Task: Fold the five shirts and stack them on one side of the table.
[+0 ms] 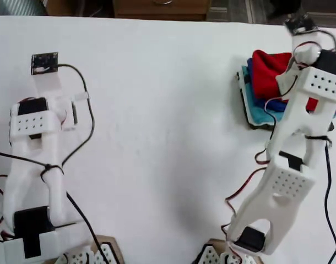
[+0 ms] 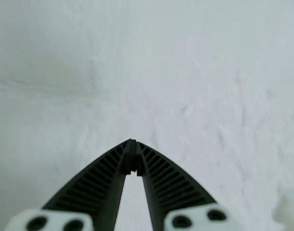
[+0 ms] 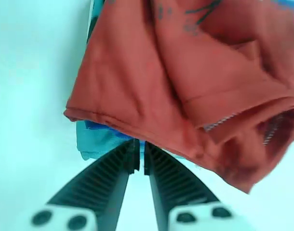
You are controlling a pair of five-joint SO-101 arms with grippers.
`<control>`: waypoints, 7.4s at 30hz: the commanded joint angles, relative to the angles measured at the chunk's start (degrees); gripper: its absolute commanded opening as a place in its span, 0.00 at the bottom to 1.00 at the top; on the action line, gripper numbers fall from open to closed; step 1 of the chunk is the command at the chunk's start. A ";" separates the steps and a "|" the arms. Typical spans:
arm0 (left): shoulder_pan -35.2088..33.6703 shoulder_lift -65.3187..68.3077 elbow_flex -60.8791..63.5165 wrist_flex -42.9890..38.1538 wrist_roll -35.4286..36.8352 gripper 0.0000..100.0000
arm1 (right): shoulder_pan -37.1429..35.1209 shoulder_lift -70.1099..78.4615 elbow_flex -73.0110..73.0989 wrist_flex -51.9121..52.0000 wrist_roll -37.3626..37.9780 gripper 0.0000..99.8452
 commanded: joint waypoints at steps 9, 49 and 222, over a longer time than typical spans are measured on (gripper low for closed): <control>-0.70 -0.26 -2.15 -0.53 -0.09 0.03 | 4.62 -0.92 -1.58 -4.97 0.62 0.02; -0.44 -0.26 -2.42 1.14 0.09 0.03 | 4.44 19.74 -14.42 -62.55 -8.44 0.02; -0.97 -19.96 -9.89 18.55 -0.35 0.03 | -6.02 -16.40 2.11 1.98 -6.77 0.02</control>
